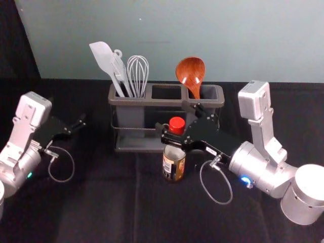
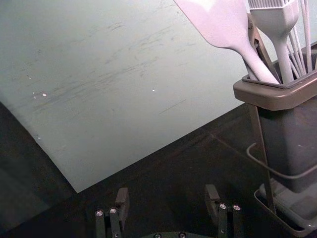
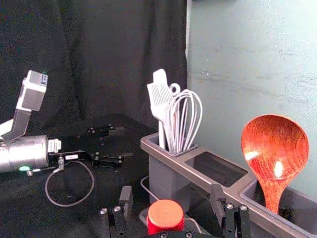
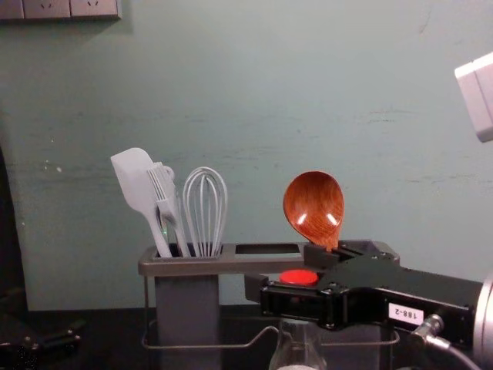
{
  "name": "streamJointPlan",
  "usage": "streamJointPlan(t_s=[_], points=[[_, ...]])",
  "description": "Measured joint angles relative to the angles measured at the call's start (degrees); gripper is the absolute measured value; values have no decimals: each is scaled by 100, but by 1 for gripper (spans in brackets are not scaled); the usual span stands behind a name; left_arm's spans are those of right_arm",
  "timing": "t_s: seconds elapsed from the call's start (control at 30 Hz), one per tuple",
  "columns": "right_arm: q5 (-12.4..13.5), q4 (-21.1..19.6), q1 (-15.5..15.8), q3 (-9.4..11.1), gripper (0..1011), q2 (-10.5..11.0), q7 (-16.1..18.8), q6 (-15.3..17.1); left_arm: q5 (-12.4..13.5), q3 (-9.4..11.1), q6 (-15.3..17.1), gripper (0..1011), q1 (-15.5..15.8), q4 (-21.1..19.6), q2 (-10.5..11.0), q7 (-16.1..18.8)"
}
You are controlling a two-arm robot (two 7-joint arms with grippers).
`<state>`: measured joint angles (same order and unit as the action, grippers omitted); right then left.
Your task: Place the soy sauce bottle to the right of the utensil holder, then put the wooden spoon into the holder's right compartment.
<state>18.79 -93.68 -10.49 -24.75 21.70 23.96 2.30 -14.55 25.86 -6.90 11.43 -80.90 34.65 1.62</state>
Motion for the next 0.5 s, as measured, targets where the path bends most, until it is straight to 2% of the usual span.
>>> streamJointPlan(t_s=[0.27,0.5], points=[[-26,122,5,-24,1004,-41,48,-222,0,0,0,1005,0,0,0,0],[50,186,41,-16,1004,-90,53,-253,0,0,0,1005,0,0,0,0]])
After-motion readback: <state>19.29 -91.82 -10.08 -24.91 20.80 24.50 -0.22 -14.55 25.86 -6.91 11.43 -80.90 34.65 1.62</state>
